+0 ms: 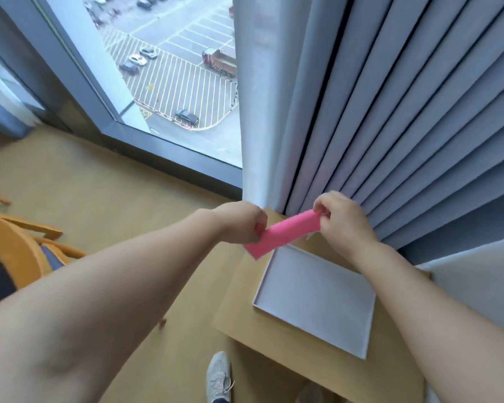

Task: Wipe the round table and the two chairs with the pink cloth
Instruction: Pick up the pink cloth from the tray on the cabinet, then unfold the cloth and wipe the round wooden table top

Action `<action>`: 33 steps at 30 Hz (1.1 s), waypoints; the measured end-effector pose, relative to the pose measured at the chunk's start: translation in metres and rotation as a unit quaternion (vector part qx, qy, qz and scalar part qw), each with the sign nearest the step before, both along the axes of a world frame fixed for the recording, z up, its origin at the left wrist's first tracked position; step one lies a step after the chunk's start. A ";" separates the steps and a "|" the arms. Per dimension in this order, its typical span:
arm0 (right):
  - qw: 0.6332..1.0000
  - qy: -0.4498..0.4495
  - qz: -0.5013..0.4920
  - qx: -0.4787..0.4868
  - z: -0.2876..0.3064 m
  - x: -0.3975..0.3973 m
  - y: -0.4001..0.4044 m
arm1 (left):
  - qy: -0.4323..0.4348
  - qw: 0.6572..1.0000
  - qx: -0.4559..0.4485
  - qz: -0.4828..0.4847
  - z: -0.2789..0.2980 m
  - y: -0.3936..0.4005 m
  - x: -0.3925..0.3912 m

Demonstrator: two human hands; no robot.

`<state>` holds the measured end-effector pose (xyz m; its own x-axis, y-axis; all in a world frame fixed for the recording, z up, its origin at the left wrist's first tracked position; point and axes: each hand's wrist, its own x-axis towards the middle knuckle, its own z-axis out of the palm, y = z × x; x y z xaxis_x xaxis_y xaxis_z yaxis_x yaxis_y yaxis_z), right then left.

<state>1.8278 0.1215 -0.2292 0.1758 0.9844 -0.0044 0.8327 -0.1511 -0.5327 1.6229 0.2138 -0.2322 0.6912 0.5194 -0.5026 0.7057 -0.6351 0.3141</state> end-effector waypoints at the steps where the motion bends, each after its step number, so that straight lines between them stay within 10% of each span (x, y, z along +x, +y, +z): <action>1: 1.000 0.005 0.020 0.021 0.024 -0.011 0.007 | -0.011 1.000 0.002 -0.003 0.022 0.004 -0.011; 17: 0.888 0.034 0.390 0.240 0.275 -0.198 0.030 | -0.289 0.907 0.189 0.241 0.262 -0.061 -0.176; 33: 0.739 0.013 0.649 0.178 0.292 -0.438 -0.117 | -0.069 0.776 0.308 0.546 0.311 -0.349 -0.364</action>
